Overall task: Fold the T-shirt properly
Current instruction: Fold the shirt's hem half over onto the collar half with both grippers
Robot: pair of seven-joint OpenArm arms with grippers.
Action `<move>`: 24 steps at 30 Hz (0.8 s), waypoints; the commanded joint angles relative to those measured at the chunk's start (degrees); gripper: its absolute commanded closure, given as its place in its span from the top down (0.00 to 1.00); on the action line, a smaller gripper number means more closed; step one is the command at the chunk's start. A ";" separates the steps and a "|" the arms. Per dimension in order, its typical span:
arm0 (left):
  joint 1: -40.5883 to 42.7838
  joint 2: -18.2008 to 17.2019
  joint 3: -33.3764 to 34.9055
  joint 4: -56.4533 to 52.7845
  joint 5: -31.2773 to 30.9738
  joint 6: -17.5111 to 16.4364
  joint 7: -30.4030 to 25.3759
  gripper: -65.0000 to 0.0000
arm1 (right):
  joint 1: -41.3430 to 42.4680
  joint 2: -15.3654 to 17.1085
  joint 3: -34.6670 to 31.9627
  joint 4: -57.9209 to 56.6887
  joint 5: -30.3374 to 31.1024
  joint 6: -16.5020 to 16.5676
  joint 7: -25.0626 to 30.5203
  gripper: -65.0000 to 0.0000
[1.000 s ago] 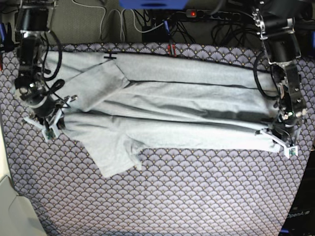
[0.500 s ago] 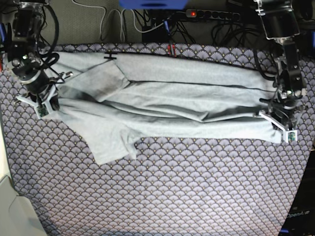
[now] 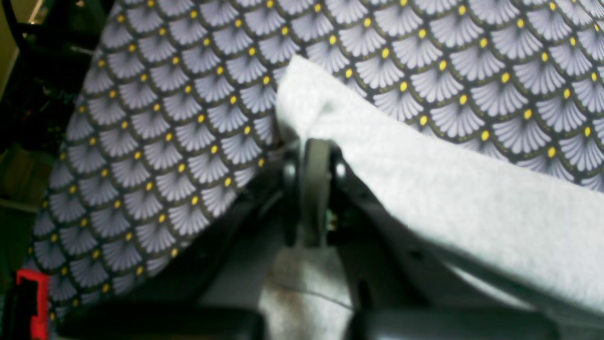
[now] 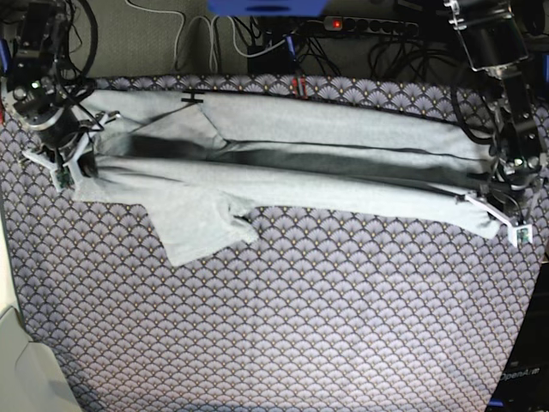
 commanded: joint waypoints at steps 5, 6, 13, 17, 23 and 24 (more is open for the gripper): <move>-0.57 -1.12 -0.46 0.95 0.35 0.43 -1.25 0.01 | -1.74 0.78 1.70 1.09 0.53 3.56 1.04 0.00; -0.13 -1.21 -0.46 0.69 0.35 0.43 -1.25 0.01 | -2.27 0.78 1.70 1.00 0.53 4.09 1.04 0.00; 0.84 -2.17 -0.46 0.51 0.35 0.43 -1.16 0.01 | -3.32 0.61 1.70 0.73 0.62 4.79 1.13 0.00; 1.81 -2.52 -0.46 0.60 0.35 0.43 -1.16 0.01 | -3.41 0.69 2.93 0.73 0.62 4.79 1.13 0.00; 2.86 -3.14 -0.46 0.60 0.26 0.43 -1.16 0.01 | -5.00 0.78 3.11 0.73 0.62 4.88 1.48 0.00; 2.86 -2.96 -0.46 0.60 0.26 0.35 -1.16 0.01 | -5.08 0.78 3.11 0.73 0.62 4.88 1.48 0.00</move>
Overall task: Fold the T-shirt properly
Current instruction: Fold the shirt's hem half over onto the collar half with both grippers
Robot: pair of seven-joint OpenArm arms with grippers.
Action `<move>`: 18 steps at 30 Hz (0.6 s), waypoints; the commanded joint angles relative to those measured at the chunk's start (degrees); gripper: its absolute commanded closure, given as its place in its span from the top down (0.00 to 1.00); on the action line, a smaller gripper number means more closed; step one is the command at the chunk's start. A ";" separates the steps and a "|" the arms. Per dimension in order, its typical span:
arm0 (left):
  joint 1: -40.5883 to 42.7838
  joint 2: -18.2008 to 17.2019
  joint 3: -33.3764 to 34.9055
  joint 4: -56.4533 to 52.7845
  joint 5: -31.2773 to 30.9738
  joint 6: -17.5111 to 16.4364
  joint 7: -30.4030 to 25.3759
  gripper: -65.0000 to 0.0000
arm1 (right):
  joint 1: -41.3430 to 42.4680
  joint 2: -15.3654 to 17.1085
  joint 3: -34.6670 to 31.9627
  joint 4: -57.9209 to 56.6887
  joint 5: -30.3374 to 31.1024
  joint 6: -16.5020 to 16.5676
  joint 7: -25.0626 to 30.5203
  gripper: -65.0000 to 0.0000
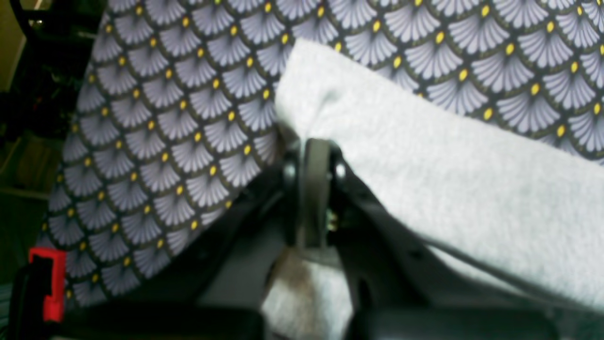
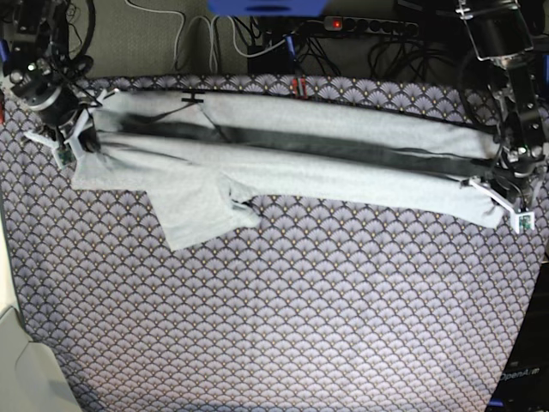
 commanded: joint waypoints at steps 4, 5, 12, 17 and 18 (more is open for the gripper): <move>-0.55 -0.97 -0.48 0.84 0.70 0.74 -1.19 0.05 | -0.58 0.96 0.33 0.67 -0.17 -0.21 0.70 0.00; -0.55 -0.97 -0.48 0.93 0.70 0.74 -1.19 0.09 | -0.67 0.96 0.33 0.67 -0.17 -0.21 0.61 0.00; 0.68 -0.89 -0.22 1.36 0.70 0.74 -1.19 0.34 | -0.94 0.96 0.51 0.23 -0.43 1.24 0.17 0.00; 0.95 -0.97 -0.04 1.19 0.70 0.74 -1.19 0.34 | -0.50 0.96 0.51 0.23 -0.43 1.24 -3.35 0.00; 0.95 -0.97 -0.04 0.84 0.70 0.74 -1.19 0.34 | -0.41 1.04 0.51 0.23 -0.43 1.24 -4.14 0.00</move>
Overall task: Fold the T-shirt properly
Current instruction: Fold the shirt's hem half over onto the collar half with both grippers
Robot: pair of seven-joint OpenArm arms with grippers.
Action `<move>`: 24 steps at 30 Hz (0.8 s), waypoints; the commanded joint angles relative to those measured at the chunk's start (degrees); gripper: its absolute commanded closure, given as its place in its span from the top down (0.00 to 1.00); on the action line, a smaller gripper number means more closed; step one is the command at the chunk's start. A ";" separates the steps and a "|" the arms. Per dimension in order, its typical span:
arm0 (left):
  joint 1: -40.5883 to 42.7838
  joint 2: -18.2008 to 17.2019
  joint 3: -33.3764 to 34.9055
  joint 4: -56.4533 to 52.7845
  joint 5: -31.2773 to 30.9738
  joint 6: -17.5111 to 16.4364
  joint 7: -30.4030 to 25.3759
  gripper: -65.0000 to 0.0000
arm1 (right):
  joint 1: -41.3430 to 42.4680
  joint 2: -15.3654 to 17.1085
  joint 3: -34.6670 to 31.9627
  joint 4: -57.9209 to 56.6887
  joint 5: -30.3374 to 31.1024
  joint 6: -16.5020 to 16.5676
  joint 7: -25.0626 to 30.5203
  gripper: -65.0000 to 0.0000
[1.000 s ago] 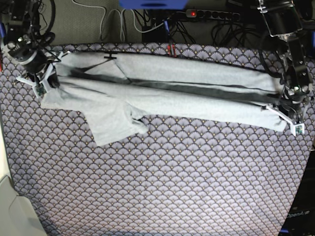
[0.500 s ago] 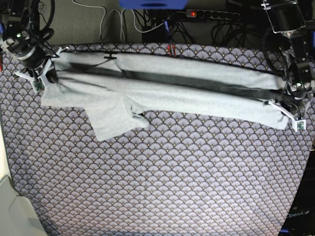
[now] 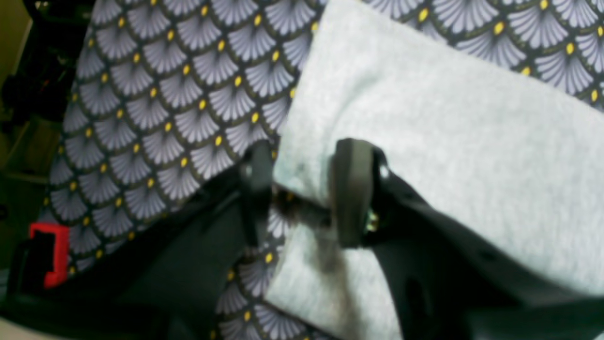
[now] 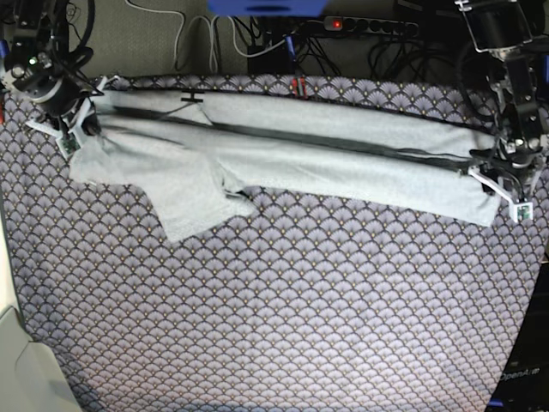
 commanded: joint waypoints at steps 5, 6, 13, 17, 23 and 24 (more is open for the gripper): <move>-0.65 -1.02 -0.22 0.64 0.06 0.30 -1.01 0.35 | 0.29 1.86 0.53 0.69 0.29 0.14 -0.72 0.00; -0.56 -1.02 -0.22 0.64 0.06 0.30 -0.92 0.35 | 0.29 1.95 0.53 0.69 0.29 0.14 -0.72 0.00; 0.23 -1.11 -0.22 0.64 0.06 0.30 -0.92 0.35 | -0.06 2.12 0.62 0.78 0.38 0.14 -0.72 0.18; 0.32 -1.19 -0.22 0.64 0.06 0.30 -0.92 0.35 | -0.24 1.95 0.53 0.78 0.47 0.14 -0.72 0.32; 1.11 -1.63 -0.57 0.73 -2.75 0.30 -0.92 0.47 | -0.32 2.12 0.97 1.04 0.47 0.14 -0.72 0.44; 1.64 -2.34 -0.66 0.90 -3.98 0.30 -0.92 0.49 | -0.24 2.12 2.02 1.13 0.47 0.14 -0.72 0.44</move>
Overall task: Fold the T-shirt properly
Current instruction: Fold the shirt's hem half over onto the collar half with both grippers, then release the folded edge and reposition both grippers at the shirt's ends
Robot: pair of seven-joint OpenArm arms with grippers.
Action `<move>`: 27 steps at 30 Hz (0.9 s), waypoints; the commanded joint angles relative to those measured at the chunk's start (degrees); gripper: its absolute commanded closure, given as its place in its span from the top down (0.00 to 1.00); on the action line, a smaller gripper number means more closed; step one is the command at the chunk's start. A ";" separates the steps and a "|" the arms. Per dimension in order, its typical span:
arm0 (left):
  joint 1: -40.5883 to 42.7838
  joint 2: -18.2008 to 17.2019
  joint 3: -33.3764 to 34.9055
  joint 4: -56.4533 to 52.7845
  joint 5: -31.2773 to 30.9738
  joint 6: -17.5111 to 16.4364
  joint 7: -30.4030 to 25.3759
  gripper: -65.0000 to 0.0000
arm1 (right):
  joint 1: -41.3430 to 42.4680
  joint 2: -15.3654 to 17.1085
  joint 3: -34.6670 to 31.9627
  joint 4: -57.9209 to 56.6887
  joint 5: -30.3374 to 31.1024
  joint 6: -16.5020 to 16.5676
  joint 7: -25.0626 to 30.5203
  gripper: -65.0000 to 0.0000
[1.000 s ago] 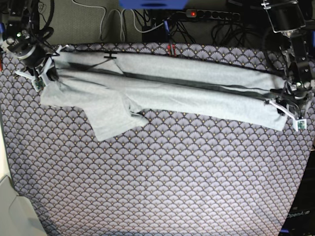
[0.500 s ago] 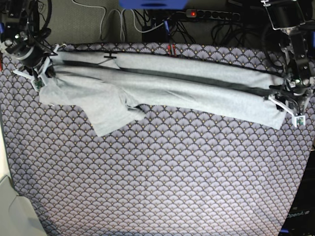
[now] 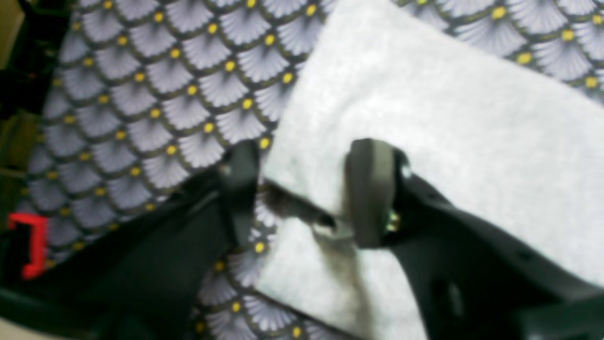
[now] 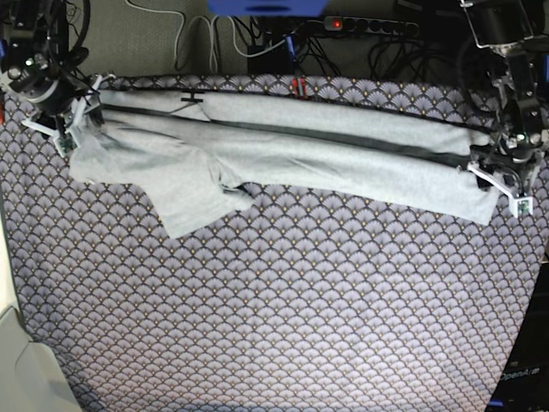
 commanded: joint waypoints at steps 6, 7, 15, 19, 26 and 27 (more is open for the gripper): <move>1.14 -4.01 -0.77 1.45 -5.00 0.37 -1.01 0.52 | 1.74 -0.14 7.88 2.60 0.34 -0.12 0.86 0.44; 1.14 -4.01 -1.38 1.45 -5.00 0.37 -1.01 0.52 | 1.83 -0.22 8.23 3.48 0.34 -0.12 0.86 0.44; 1.14 -3.92 -4.64 0.84 -5.08 0.37 -1.01 0.52 | 2.27 -3.56 4.71 8.58 0.34 -0.12 0.77 0.44; 1.14 -3.75 -4.64 0.84 -5.08 0.37 -1.01 0.52 | 2.44 -5.15 1.55 7.96 0.34 -0.12 -1.43 0.44; 0.62 -1.90 -4.64 0.75 -5.08 0.37 -1.01 0.52 | 7.37 -4.80 -0.30 0.05 0.07 -0.12 -2.13 0.44; 0.53 -1.37 -4.64 0.75 -5.08 0.37 -1.01 0.52 | 7.89 -4.27 -0.30 -1.44 0.07 -0.12 -2.13 0.44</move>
